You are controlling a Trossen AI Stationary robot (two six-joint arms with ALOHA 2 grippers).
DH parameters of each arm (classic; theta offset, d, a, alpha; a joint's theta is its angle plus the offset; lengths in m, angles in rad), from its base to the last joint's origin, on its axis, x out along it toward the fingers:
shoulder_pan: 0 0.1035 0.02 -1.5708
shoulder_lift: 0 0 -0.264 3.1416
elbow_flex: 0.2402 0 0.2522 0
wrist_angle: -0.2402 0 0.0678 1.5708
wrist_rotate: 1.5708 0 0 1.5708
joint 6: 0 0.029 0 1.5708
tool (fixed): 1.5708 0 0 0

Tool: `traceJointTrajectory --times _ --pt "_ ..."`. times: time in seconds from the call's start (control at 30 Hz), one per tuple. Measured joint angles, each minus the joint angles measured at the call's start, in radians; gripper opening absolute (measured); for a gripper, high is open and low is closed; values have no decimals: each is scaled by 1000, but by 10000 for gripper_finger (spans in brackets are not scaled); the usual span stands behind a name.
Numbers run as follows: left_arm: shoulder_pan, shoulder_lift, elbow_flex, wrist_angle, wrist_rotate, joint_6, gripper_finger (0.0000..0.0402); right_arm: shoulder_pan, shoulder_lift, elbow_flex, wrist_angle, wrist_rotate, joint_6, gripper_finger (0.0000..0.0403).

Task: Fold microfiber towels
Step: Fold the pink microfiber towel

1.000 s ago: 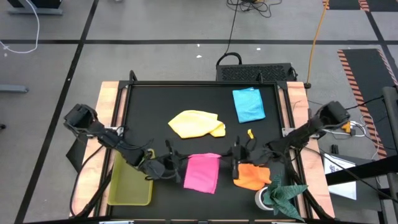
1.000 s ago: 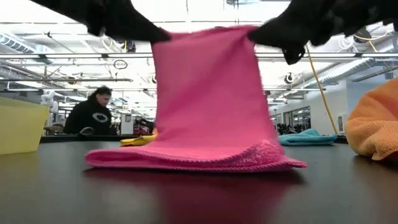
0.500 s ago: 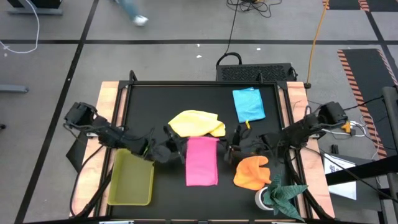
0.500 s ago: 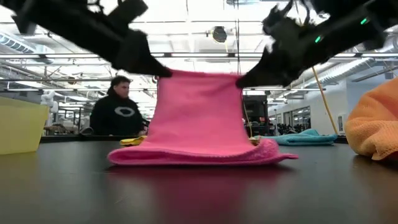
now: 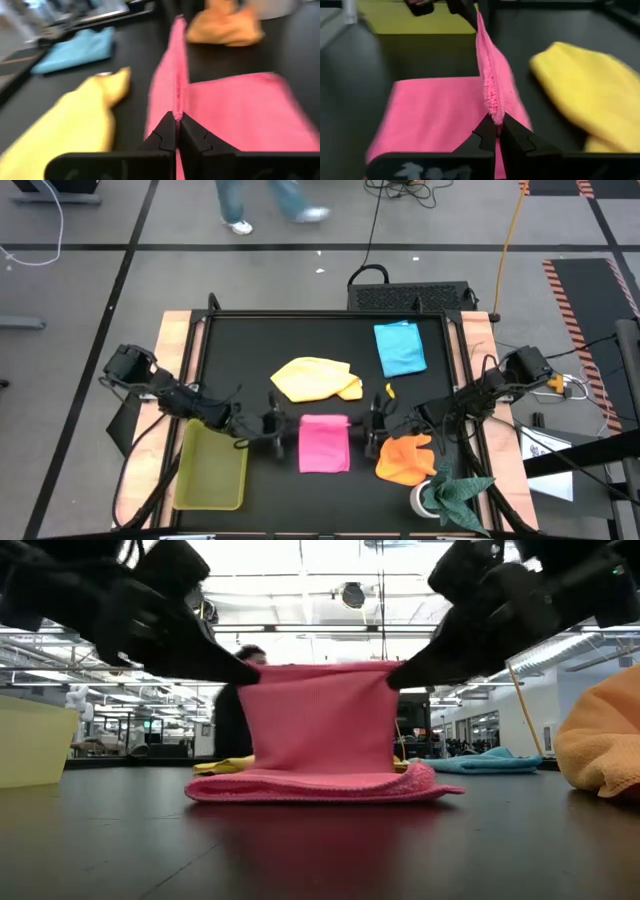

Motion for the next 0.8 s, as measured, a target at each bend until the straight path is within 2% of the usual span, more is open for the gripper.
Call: traceJointTrajectory --times 0.2,0.4,0.53,0.7,0.8 --pt "-77 0 0 1 67 -32 18 59 0 0 12 -55 49 0" --pt "-131 0 0 -23 72 -43 4 98 4 0 19 -56 72 0" --pt "-149 0 0 -29 72 -66 12 106 72 3 114 -56 78 0" --pt "-173 0 0 -28 76 -45 3 104 179 62 159 -55 73 0" --pt "-187 0 0 -27 137 38 8 97 203 91 155 -52 65 0"
